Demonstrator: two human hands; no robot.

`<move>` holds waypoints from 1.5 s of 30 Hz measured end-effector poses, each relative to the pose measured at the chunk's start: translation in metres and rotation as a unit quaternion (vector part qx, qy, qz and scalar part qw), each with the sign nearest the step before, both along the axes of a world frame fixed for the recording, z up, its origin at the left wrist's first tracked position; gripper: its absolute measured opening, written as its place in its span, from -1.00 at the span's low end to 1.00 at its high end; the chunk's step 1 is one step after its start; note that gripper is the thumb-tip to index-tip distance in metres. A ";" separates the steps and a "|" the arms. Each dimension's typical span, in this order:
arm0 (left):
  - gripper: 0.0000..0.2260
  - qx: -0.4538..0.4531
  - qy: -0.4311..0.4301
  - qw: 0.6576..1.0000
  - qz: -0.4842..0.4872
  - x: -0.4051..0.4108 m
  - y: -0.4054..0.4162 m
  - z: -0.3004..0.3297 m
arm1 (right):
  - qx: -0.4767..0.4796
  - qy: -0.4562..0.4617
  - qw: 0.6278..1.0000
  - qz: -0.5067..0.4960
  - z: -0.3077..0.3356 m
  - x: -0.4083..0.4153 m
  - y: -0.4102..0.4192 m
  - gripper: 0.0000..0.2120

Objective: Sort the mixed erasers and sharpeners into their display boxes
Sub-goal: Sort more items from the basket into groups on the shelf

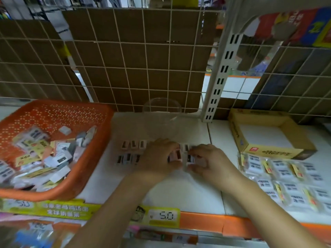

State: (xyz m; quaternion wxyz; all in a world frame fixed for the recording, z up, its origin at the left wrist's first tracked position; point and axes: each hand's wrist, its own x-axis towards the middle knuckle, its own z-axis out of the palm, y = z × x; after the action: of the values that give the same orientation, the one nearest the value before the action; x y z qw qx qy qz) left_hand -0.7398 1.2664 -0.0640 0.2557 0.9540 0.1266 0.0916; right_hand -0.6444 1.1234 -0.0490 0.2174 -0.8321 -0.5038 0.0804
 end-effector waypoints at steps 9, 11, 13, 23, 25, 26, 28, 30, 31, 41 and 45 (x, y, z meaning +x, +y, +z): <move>-0.58 0.148 0.072 0.986 -0.020 0.008 -0.006 -0.004 | -0.050 -0.043 0.998 0.011 -0.018 0.001 -0.004 -0.63; -0.62 0.158 0.085 0.984 -0.022 0.006 -0.006 -0.006 | -0.041 -0.049 0.998 0.017 -0.020 0.002 -0.005 -0.63; -0.63 0.158 0.082 0.984 -0.023 0.005 -0.006 -0.005 | -0.029 -0.048 0.998 0.021 -0.021 0.001 -0.006 -0.63; -0.64 0.170 0.071 0.982 -0.026 -0.001 0.002 -0.005 | -0.010 -0.066 0.997 0.030 -0.027 0.004 0.003 -0.75; -0.67 0.165 0.073 0.983 -0.025 -0.001 0.002 -0.004 | -0.012 -0.072 0.997 0.029 -0.028 0.003 0.004 -0.77; -0.68 0.166 0.073 0.983 -0.024 -0.002 0.002 -0.004 | -0.016 -0.071 0.997 0.027 -0.028 0.003 0.004 -0.77; -0.68 0.165 0.069 0.984 -0.024 -0.002 0.002 -0.005 | -0.020 -0.066 0.997 0.026 -0.028 0.002 0.003 -0.76; -0.68 0.154 0.069 0.985 -0.021 -0.002 0.001 -0.006 | -0.019 -0.063 0.998 0.023 -0.027 0.002 0.004 -0.77; -0.67 0.151 0.070 0.986 -0.021 -0.002 0.001 -0.007 | -0.019 -0.062 0.998 0.019 -0.026 0.001 0.004 -0.78; -0.66 0.169 -0.051 0.984 -0.017 -0.024 0.019 0.036 | 0.021 -0.058 0.997 0.040 0.019 -0.014 0.020 -0.68; -0.64 0.195 -0.086 0.977 0.027 -0.055 0.044 0.070 | 0.075 -0.057 0.992 0.089 0.039 -0.026 0.054 -0.71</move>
State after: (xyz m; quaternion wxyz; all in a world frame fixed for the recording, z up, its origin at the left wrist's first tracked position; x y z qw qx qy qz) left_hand -0.7945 1.3102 0.0057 0.0725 0.9704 0.1094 0.2026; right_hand -0.6701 1.1770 -0.0099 0.2424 -0.7688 -0.5916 0.0140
